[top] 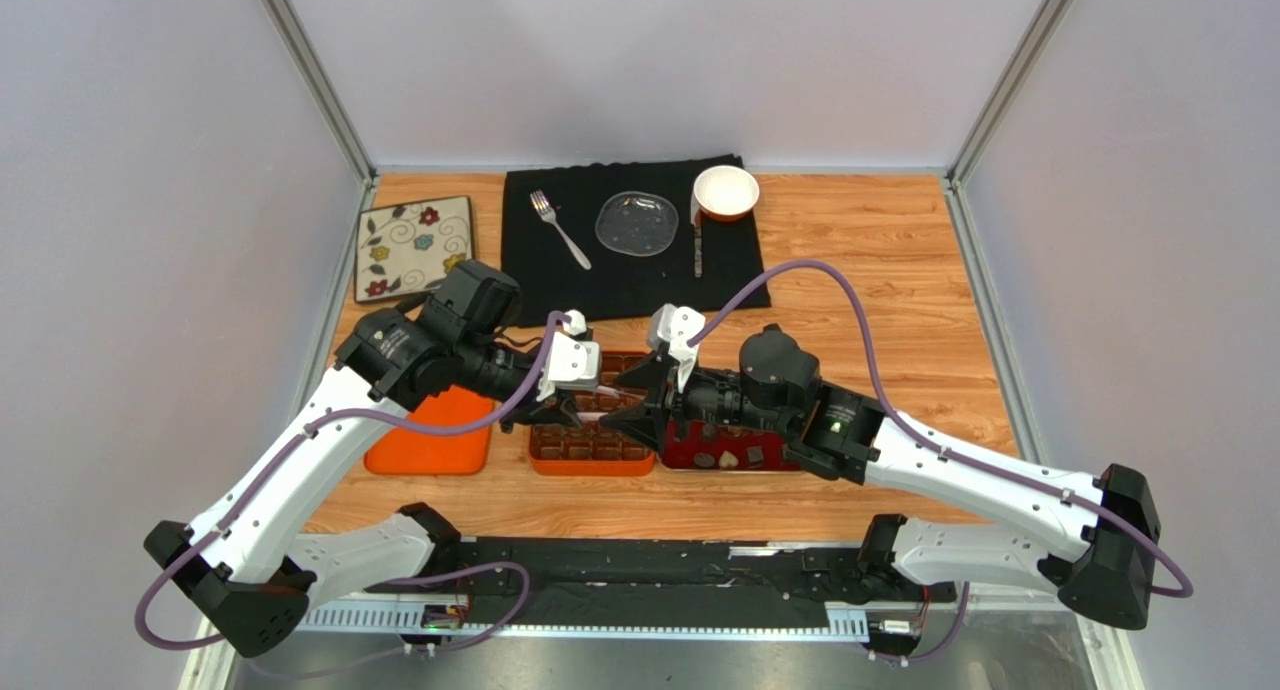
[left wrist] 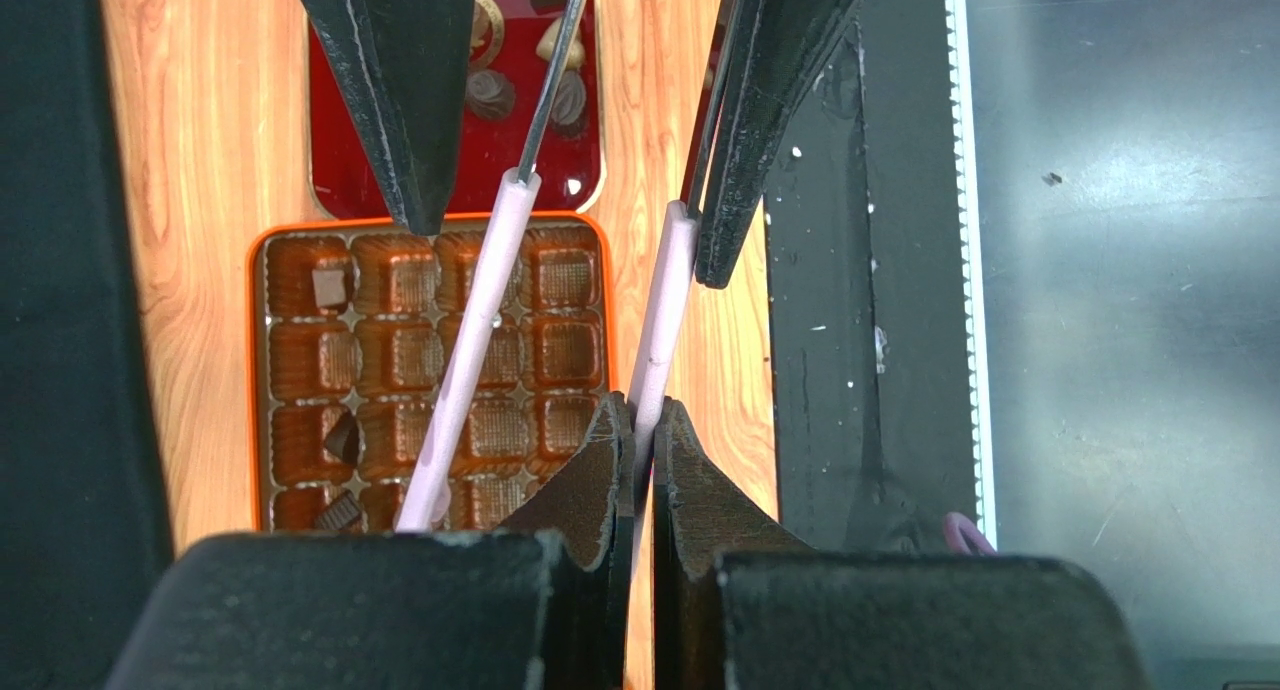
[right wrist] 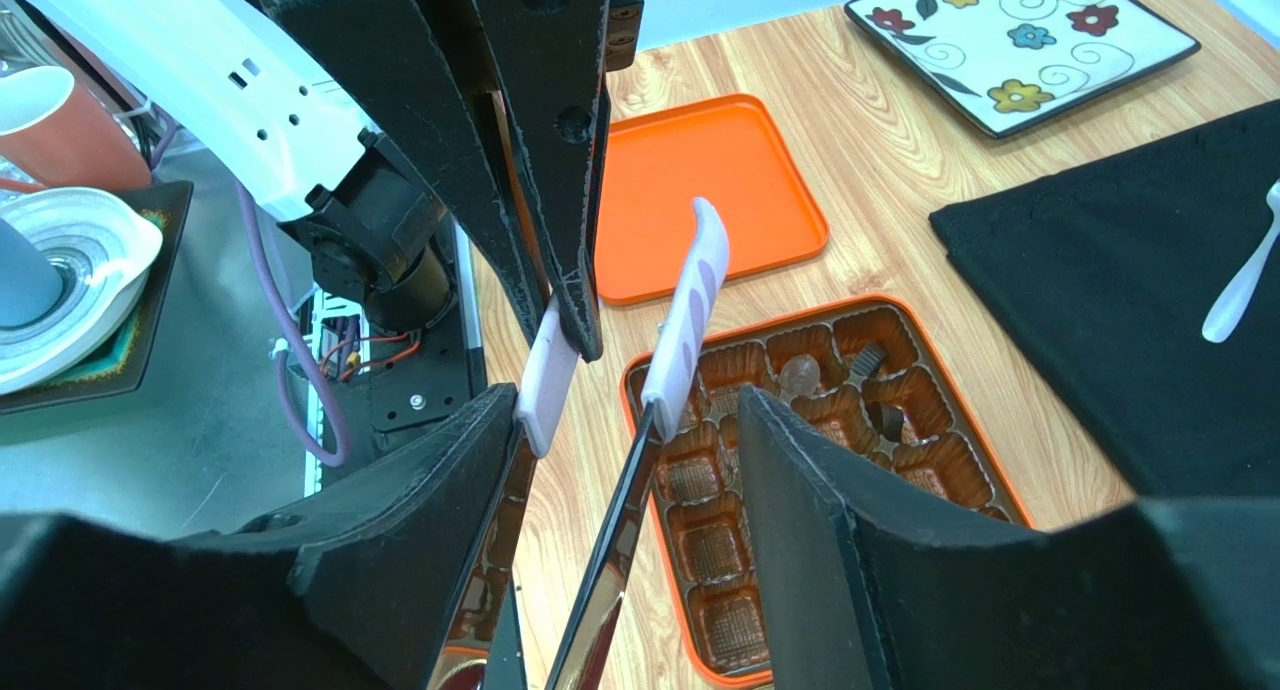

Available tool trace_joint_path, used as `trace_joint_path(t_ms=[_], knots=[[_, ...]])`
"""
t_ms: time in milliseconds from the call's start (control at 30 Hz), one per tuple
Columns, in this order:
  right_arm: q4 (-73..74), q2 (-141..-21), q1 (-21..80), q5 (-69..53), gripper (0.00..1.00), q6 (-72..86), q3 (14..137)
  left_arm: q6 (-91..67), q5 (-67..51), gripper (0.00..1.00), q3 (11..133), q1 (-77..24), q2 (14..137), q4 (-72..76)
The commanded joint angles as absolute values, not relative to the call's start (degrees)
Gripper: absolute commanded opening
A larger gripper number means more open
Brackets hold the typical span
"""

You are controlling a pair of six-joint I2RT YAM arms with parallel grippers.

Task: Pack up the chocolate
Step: Adjust the clamp.

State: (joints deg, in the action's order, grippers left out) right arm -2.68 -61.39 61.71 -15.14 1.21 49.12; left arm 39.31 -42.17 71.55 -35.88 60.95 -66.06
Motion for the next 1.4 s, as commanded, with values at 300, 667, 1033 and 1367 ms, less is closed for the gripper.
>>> trace_joint_path(t_ms=[300, 667, 1033, 1367], knots=[[-0.2, -59.0, 62.0, -10.4, 0.44, 2.7, 51.2, 35.2, -39.7, 0.0, 71.2, -35.3, 59.2, -63.0], [1.1, -57.8, 62.1, -9.8, 0.38, 2.6, 50.2, 34.3, -38.1, 0.0, 70.2, -35.3, 59.1, -62.0], [-4.9, -54.7, 64.5, -7.4, 0.34, -6.1, 45.4, 34.0, -37.7, 0.0, 70.0, -35.3, 58.7, -62.0], [-4.1, -52.7, 64.7, -7.3, 0.54, -8.3, 44.4, 34.0, -36.7, 0.0, 69.5, -35.2, 58.3, -62.2]])
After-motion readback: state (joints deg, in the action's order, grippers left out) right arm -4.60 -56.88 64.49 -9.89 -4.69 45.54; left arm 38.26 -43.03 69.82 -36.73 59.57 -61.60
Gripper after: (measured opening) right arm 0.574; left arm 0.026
